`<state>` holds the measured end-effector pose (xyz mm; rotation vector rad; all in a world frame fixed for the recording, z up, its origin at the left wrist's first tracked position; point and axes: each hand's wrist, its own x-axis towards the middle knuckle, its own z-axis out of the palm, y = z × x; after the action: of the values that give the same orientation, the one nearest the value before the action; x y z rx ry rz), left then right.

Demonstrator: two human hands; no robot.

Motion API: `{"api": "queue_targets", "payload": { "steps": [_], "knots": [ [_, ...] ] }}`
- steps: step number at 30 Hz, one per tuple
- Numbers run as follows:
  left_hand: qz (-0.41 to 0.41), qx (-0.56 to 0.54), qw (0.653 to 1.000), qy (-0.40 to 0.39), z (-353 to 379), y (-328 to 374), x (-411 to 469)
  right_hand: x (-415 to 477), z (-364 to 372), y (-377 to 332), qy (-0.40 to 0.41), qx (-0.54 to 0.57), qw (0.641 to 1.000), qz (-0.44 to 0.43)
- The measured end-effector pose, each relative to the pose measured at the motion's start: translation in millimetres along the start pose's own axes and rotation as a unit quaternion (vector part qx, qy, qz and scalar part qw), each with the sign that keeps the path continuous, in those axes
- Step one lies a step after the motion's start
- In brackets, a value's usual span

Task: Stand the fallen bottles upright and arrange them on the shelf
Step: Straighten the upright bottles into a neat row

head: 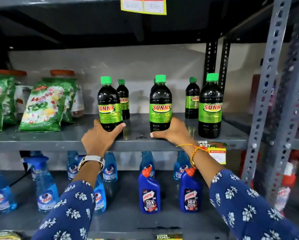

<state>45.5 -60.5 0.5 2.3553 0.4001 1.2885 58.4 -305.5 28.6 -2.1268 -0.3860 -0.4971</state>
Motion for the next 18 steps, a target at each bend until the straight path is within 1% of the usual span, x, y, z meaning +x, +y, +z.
{"api": "queue_targets", "payload": {
  "steps": [6,11,18],
  "knots": [
    [0.006,0.017,1.000,-0.008,-0.5,-0.2,1.4,0.2,0.6,0.1,0.001,-0.021,1.000,0.010],
    [0.064,0.024,0.997,-0.023,0.1,-5.3,0.8,0.1,0.3,-0.1,0.004,-0.026,1.000,0.013],
    [0.058,0.010,0.998,-0.013,0.6,-5.8,0.8,-2.0,-1.8,-1.3,0.001,-0.024,1.000,0.000]
  ]
}}
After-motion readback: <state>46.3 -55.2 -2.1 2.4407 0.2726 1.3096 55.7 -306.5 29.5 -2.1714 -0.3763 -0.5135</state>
